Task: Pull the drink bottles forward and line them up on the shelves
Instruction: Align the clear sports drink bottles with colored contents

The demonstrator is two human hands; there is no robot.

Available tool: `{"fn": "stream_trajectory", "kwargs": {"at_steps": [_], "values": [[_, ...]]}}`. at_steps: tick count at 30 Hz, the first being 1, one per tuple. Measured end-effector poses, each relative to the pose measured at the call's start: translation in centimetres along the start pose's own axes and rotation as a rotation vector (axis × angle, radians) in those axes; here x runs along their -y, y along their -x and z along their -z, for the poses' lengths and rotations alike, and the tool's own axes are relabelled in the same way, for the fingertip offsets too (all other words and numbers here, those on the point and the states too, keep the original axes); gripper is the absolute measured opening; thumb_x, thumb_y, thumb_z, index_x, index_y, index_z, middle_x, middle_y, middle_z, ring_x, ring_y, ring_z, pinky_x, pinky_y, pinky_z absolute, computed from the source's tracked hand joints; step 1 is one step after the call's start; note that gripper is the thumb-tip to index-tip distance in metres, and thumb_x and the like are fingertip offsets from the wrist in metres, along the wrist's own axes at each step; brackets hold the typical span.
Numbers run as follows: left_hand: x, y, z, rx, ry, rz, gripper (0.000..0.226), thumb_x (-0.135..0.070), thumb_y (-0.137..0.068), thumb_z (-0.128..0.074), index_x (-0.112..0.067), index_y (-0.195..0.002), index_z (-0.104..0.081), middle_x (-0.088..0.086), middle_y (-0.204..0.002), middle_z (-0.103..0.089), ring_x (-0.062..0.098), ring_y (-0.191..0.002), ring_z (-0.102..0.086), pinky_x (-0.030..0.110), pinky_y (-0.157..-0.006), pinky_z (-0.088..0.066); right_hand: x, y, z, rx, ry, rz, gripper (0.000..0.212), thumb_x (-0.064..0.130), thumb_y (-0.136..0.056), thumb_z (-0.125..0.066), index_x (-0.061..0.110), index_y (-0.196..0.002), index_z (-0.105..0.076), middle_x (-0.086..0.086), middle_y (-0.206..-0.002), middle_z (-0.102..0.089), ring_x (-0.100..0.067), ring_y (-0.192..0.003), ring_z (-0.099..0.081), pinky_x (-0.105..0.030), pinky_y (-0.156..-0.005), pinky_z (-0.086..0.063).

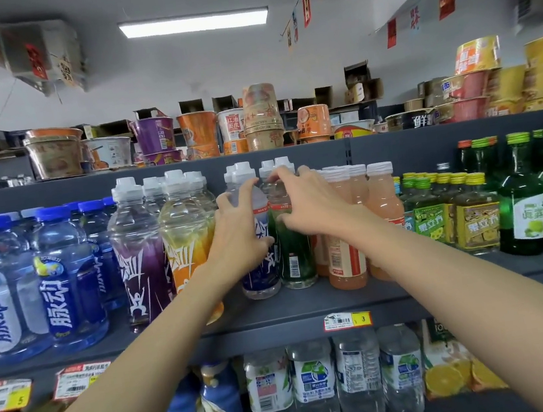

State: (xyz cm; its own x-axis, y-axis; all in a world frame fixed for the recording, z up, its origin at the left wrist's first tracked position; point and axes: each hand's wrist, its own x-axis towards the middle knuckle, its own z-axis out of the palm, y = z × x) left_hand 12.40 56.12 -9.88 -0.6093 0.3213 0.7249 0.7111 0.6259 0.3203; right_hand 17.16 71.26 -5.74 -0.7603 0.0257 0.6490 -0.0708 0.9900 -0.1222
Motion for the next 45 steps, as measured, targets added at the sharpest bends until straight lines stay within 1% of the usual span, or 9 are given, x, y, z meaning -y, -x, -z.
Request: {"fn": "stream_trajectory", "kwargs": {"at_steps": [8, 11, 15, 19, 23, 30, 35, 40, 45], "values": [[-0.6, 1.4, 2.4, 0.044, -0.006, -0.062, 0.109, -0.027, -0.063, -0.094, -0.042, -0.142, -0.021, 0.014, -0.134, -0.035, 0.037, -0.099, -0.062, 0.036, -0.088, -0.046, -1.2, 0.9, 3.2, 0.113, -0.09, 0.108, 0.08, 0.029, -0.076, -0.088, 0.037, -0.132, -0.031, 0.001, -0.099, -0.053, -0.012, -0.08, -0.056, -0.025, -0.056, -0.037], [-1.1, 1.5, 3.2, 0.08, -0.074, -0.09, 0.107, -0.035, -0.066, -0.092, -0.038, -0.144, -0.018, 0.015, -0.137, -0.034, 0.038, -0.108, -0.059, 0.039, -0.091, -0.049, -1.2, 0.9, 4.1, 0.117, -0.138, 0.107, 0.09, 0.026, -0.078, -0.085, 0.031, -0.143, -0.023, 0.001, -0.081, -0.058, -0.008, -0.065, -0.058, -0.019, -0.047, -0.037], [-2.0, 0.2, 4.7, -0.016, -0.232, -0.166, 0.111, -0.044, -0.069, -0.088, -0.025, -0.153, -0.017, 0.02, -0.152, -0.024, 0.042, -0.138, -0.034, 0.049, -0.106, -0.045, -0.3, 0.4, 4.3, 0.062, -0.099, 0.111, 0.098, 0.051, -0.079, -0.079, 0.025, -0.152, -0.018, -0.007, -0.119, -0.056, -0.014, -0.089, -0.061, -0.025, -0.067, -0.043], [-2.3, -1.9, 6.3, 0.075, -0.374, -0.16, 0.129, -0.064, -0.067, -0.082, -0.008, -0.158, -0.01, 0.016, -0.156, -0.031, 0.034, -0.142, -0.033, 0.045, -0.114, -0.036, 0.2, -0.1, 4.0, 0.04, 0.021, 0.091, 0.102, 0.058, -0.076, -0.081, 0.022, -0.151, -0.023, -0.015, -0.14, -0.047, -0.029, -0.115, -0.06, -0.041, -0.093, -0.053], [-2.1, -2.7, 7.0, 0.16, -0.361, -0.158, 0.128, -0.067, -0.061, -0.084, -0.008, -0.155, -0.019, 0.012, -0.154, -0.038, 0.031, -0.141, -0.036, 0.043, -0.113, -0.037, -0.1, -0.6, 4.4, 0.094, -0.079, 0.077, 0.106, 0.05, -0.072, -0.087, 0.02, -0.152, -0.024, -0.012, -0.148, -0.046, -0.029, -0.129, -0.052, -0.039, -0.101, -0.047], [-1.5, -3.3, 8.4, 0.222, -0.336, -0.182, 0.125, -0.064, -0.055, -0.089, -0.014, -0.15, -0.024, 0.008, -0.148, -0.04, 0.027, -0.135, -0.037, 0.041, -0.107, -0.039, -1.6, -2.2, 7.0, 0.417, -0.348, 0.004, 0.097, 0.008, -0.076, -0.086, 0.036, -0.145, -0.024, -0.005, -0.138, -0.052, -0.024, -0.114, -0.058, -0.047, -0.098, -0.052], [-1.9, -3.5, 8.3, 0.172, -0.527, -0.215, 0.118, -0.072, -0.058, -0.081, -0.011, -0.146, -0.032, 0.011, -0.142, -0.036, 0.029, -0.13, -0.036, 0.042, -0.107, -0.04, -1.1, -2.3, 6.1, 0.268, -0.254, 0.027, 0.104, 0.056, -0.064, -0.091, 0.028, -0.143, -0.029, 0.007, -0.136, -0.046, -0.017, -0.122, -0.049, -0.03, -0.092, -0.04], [-2.3, -3.5, 7.8, 0.09, -0.58, -0.258, 0.109, -0.077, -0.061, -0.076, -0.007, -0.138, -0.042, 0.009, -0.136, -0.046, 0.026, -0.125, -0.041, 0.04, -0.103, -0.041, -1.0, -1.8, 5.1, 0.181, -0.228, 0.09, 0.101, 0.05, -0.067, -0.091, 0.026, -0.144, -0.03, -0.004, -0.148, -0.047, -0.021, -0.126, -0.049, -0.029, -0.092, -0.038], [-1.7, -3.7, 8.8, 0.216, -0.349, -0.238, 0.117, -0.056, -0.059, -0.091, -0.01, -0.149, -0.032, 0.007, -0.151, -0.04, 0.026, -0.136, -0.038, 0.037, -0.11, -0.035, -1.6, -1.6, 6.2, 0.33, -0.308, 0.054, 0.097, 0.033, -0.074, -0.09, 0.034, -0.146, -0.025, -0.002, -0.13, -0.06, -0.02, -0.107, -0.064, -0.045, -0.097, -0.053]]}}
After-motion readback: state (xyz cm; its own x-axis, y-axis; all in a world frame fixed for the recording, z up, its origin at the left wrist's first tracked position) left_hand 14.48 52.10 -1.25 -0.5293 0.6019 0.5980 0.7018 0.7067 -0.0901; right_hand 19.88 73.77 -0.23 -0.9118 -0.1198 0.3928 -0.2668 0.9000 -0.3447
